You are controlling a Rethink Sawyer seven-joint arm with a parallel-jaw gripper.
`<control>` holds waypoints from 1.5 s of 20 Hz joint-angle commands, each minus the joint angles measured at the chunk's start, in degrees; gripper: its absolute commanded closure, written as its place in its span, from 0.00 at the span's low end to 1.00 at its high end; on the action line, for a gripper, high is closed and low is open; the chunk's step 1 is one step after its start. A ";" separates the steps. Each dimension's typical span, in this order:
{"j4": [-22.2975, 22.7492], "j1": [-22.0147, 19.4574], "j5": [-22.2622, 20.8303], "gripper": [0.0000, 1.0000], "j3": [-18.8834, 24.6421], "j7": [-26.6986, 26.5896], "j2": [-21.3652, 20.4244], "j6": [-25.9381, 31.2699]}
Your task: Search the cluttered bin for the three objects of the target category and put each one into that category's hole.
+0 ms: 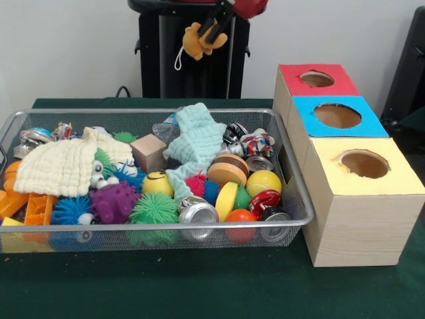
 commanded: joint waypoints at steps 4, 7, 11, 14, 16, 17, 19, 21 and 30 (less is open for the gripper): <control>-4.71 3.43 0.64 1.00 0.20 10.36 2.93 7.07; -5.81 4.77 1.04 1.00 -0.40 11.50 4.29 7.14; -8.41 6.08 3.38 1.00 -0.15 13.39 6.35 9.64; -8.78 6.56 5.55 1.00 0.71 15.22 7.17 8.31; -8.54 7.00 6.90 1.00 1.21 16.25 7.53 7.22; -8.53 7.51 7.52 1.00 1.15 16.90 7.92 6.54; -8.80 8.29 8.75 1.00 1.09 17.49 8.54 6.08; -9.33 9.08 9.89 1.00 0.94 17.81 9.12 6.04; -11.16 11.36 16.81 1.00 0.91 19.88 10.46 7.41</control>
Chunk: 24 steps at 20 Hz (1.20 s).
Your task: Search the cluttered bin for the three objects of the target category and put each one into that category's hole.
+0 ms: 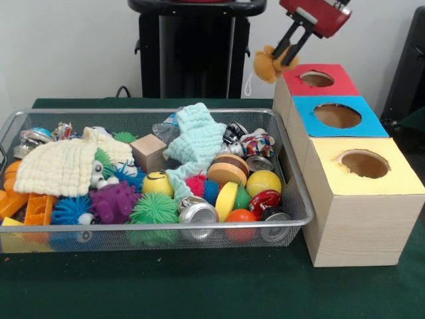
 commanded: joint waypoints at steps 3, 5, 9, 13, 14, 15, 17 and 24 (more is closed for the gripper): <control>-2.30 1.41 7.73 1.00 3.73 19.56 2.54 5.89; -2.05 1.88 8.80 1.00 4.03 19.85 2.71 4.88; -2.03 3.29 10.41 1.00 3.92 20.26 2.95 6.89; -2.30 5.88 10.65 1.00 2.67 21.38 3.46 11.19; -2.26 6.55 10.93 1.00 2.51 22.03 3.61 11.69; -1.96 6.98 11.32 1.00 2.45 22.59 3.72 11.30; -1.37 7.82 12.08 1.00 2.32 23.71 3.94 10.52; 2.58 9.67 14.24 1.00 1.93 25.67 3.60 10.01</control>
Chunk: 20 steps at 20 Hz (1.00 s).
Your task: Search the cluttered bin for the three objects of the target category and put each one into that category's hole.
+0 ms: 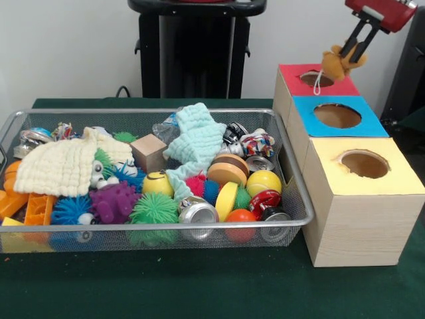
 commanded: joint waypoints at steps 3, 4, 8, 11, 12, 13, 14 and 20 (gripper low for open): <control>5.81 0.86 3.94 1.00 2.62 19.29 1.81 5.61; 6.25 1.05 3.97 1.00 2.57 19.24 1.75 5.25; 7.28 0.79 3.71 1.00 2.62 18.59 1.65 3.63; 8.54 0.48 3.58 1.00 2.62 18.50 1.51 2.37; 8.89 0.43 3.60 1.00 2.64 18.46 1.40 2.42; 9.39 0.42 3.55 1.00 2.40 18.56 1.32 2.61; 9.93 0.34 3.56 1.00 2.32 18.49 1.13 2.42; 12.57 0.12 3.70 1.00 1.40 18.58 0.34 3.31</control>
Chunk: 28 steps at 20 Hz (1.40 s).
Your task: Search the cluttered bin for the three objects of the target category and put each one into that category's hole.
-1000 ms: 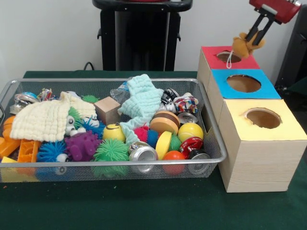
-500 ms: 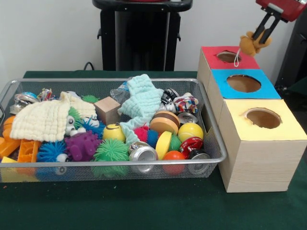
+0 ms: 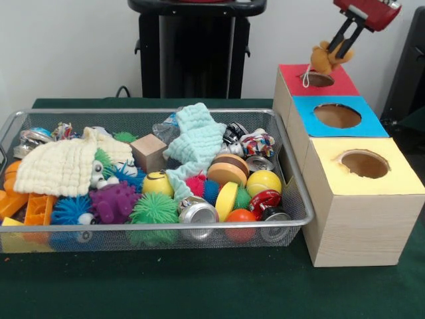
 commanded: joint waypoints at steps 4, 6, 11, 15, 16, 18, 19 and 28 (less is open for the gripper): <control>9.21 -2.80 3.11 1.00 2.91 15.90 0.07 1.52; 10.03 -3.24 3.69 1.00 3.50 16.13 0.30 -0.05; 11.84 -4.26 5.99 1.00 5.80 16.80 2.09 -5.77; 11.70 -4.47 7.74 1.00 6.95 17.17 3.32 -8.51; 11.20 -4.35 8.08 1.00 6.89 17.28 3.53 -8.21; 10.33 -4.14 8.74 1.00 6.76 17.38 3.87 -7.48; 9.57 -3.99 9.10 1.00 6.61 17.61 4.32 -6.90; 2.03 -1.89 10.18 1.00 3.35 19.75 11.31 -0.54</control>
